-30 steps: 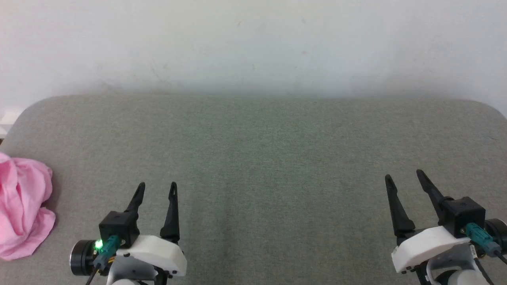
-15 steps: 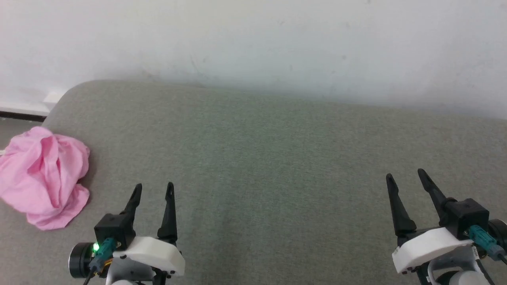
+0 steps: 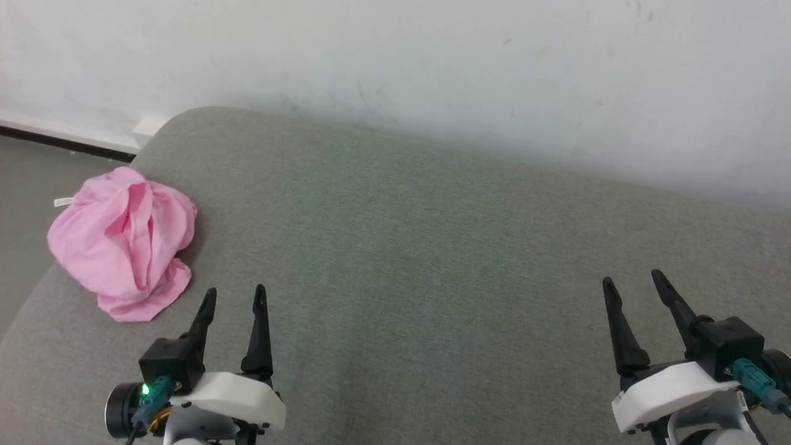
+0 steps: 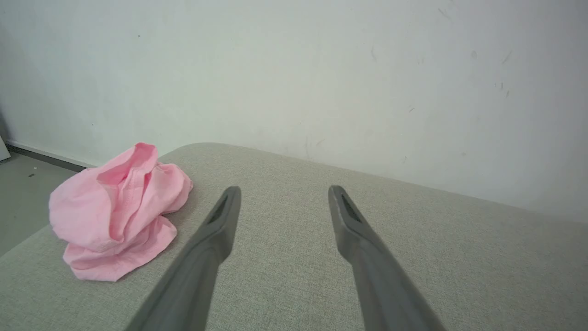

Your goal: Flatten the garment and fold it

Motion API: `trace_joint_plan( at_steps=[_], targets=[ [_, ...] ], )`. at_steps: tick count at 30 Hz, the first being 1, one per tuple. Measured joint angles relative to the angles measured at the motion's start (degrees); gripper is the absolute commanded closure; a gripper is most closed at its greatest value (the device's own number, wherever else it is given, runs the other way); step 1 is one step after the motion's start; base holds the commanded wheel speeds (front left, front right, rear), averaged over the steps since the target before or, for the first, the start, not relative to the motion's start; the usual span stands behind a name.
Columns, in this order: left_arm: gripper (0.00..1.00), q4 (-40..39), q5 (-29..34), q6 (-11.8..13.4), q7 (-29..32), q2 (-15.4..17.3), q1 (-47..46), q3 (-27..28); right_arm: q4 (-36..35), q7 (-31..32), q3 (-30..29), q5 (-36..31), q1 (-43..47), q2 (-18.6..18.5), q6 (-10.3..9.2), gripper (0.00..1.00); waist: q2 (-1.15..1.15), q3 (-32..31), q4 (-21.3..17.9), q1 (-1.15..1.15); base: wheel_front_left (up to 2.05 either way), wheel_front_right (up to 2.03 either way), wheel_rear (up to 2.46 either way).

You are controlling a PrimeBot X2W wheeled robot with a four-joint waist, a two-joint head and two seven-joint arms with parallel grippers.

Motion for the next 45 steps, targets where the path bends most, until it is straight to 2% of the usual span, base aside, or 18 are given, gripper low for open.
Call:
trace_joint_plan(
  at_steps=[17, 26, 30, 35, 41, 45],
  targets=[
    [0.00, -0.29, -2.71, 1.97, -1.92, 0.00, -0.23, 1.22, -0.18, -1.00, -0.43, 0.53, 0.22, 0.00, 0.00, 0.00, 0.00, 1.04, 6.36, 0.00, 0.00, 0.00, 0.00],
    [0.00, -1.98, -2.66, 2.01, -3.03, 0.45, -7.88, 6.15, -1.99, -0.73, -0.79, 0.43, 0.16, 0.02, 0.00, 0.00, 0.00, 3.75, 7.60, 0.01, 0.00, 0.00, 0.00],
    [0.00, -1.60, -2.65, 1.92, -3.59, 2.57, -13.44, 8.28, -3.03, -0.21, -0.71, -0.03, -0.49, 0.03, 0.00, 0.00, 0.00, 5.74, 7.63, 0.01, 0.00, 0.00, 0.00],
    [0.00, 2.44, -3.58, 1.05, -3.22, 6.43, -21.62, 10.29, -3.97, 0.25, 0.35, -0.25, -2.36, 0.04, 0.00, 0.00, 0.00, 8.70, 6.95, 0.01, 0.00, 0.00, 0.00],
    [0.00, 12.49, -6.62, -0.10, 3.07, 11.72, -31.94, 11.84, -5.08, 1.05, 0.76, -1.55, -4.03, 0.07, 0.00, 0.00, 0.00, 12.81, 5.41, 0.01, 0.00, 0.00, 0.00],
    [0.00, 22.21, -8.99, -1.49, 10.20, 16.28, -38.38, 12.84, -5.66, 1.31, 1.00, -2.19, -5.15, 0.10, 0.00, 0.00, 0.00, 15.70, 4.21, 0.02, 0.00, 0.00, 0.00]
  ],
)
